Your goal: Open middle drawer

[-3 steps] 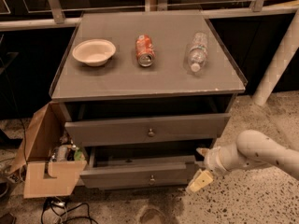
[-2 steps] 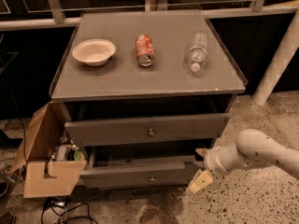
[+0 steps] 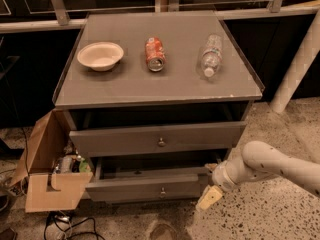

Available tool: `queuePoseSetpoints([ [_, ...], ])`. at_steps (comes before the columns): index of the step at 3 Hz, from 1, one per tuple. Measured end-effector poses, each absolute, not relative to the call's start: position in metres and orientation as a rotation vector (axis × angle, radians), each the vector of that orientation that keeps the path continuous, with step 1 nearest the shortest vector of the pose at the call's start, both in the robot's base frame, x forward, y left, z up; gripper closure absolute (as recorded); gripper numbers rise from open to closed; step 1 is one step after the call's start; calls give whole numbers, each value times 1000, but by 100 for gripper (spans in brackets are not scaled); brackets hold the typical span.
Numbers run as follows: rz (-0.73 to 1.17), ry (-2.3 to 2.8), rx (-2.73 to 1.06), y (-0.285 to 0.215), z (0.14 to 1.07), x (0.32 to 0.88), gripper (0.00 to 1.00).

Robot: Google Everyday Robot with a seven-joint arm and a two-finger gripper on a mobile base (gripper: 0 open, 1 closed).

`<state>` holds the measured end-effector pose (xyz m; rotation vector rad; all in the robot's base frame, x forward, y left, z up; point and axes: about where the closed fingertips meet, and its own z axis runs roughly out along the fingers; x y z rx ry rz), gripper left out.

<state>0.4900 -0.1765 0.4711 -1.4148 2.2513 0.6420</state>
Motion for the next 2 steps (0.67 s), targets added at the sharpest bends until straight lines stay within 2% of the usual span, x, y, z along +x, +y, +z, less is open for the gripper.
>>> queuePoseSetpoints([
  [2, 606, 2228, -1479, -165, 475, 520, 0],
])
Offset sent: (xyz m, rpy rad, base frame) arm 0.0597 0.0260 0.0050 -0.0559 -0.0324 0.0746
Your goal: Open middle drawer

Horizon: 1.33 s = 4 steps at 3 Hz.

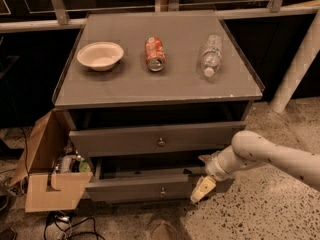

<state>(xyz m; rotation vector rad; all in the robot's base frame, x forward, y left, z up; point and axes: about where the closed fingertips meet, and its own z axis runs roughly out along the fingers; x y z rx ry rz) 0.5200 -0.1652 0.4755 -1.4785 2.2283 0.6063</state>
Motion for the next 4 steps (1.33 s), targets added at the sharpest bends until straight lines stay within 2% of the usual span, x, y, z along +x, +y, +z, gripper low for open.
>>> queuePoseSetpoints([
  [2, 668, 2323, -1525, -152, 425, 508, 0],
  [4, 700, 2364, -1515, -157, 413, 488, 0],
])
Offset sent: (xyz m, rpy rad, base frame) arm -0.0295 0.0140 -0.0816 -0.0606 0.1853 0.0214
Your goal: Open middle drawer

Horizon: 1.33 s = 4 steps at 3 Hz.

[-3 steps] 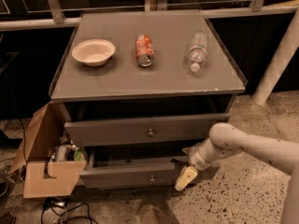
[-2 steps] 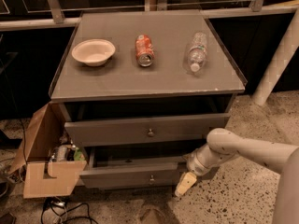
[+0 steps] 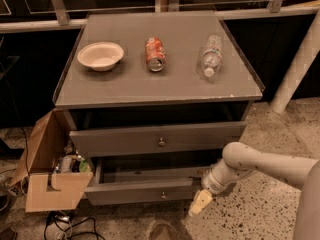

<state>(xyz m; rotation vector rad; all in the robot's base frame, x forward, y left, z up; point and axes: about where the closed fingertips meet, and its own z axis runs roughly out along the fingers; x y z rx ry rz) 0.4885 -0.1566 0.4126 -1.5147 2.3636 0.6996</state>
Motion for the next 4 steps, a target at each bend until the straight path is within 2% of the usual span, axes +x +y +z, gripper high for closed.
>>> queuePoseSetpoints([
  [2, 776, 2294, -1505, -189, 461, 445, 0],
  [4, 721, 2259, -1539, -179, 472, 470, 0],
])
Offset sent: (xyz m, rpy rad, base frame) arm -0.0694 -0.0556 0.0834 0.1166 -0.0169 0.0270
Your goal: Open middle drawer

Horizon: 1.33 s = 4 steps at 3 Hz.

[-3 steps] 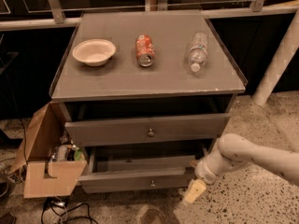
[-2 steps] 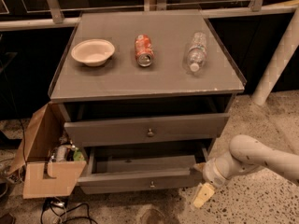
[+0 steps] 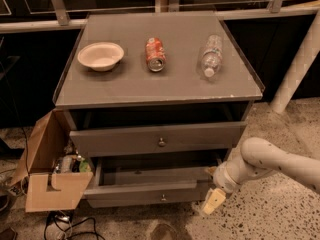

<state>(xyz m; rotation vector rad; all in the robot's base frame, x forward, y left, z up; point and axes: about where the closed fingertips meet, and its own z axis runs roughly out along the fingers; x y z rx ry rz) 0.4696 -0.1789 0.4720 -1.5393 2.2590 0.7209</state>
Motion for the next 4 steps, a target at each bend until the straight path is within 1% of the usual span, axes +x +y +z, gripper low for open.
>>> queuePoseSetpoints([
  [4, 658, 2267, -1631, -164, 446, 477, 0],
])
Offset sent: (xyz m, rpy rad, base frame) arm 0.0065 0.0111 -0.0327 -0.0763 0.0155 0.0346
